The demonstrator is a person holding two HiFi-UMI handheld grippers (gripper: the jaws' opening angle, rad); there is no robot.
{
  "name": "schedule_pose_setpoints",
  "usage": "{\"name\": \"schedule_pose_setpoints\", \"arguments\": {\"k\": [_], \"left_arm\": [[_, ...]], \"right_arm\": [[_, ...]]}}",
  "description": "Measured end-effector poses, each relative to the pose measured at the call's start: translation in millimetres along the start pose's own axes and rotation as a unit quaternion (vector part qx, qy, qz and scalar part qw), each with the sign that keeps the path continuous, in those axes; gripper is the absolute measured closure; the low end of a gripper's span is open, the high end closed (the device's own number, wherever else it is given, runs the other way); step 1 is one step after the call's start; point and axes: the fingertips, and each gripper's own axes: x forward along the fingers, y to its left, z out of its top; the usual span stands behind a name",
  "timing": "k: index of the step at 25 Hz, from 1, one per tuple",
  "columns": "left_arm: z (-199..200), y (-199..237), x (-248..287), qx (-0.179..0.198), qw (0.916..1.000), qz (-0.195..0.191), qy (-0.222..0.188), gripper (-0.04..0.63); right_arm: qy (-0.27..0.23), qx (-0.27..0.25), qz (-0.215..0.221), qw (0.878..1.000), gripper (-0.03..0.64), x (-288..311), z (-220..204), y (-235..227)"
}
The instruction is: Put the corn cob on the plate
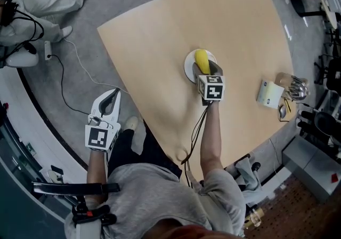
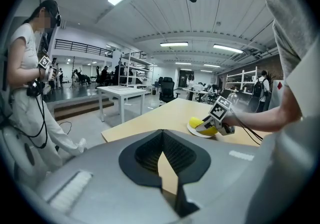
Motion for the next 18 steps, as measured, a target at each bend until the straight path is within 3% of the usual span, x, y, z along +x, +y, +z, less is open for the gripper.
{"name": "schedule_pose_setpoints", "arguments": {"k": [18], "left_arm": [[1.0,-1.9,0.8,-0.002,1.0000,-0.001,0.000,0.575]], "right_arm": [[-0.003,-0.010,-0.009,1.000,0.359,0.2,2.9,-1.6]]}}
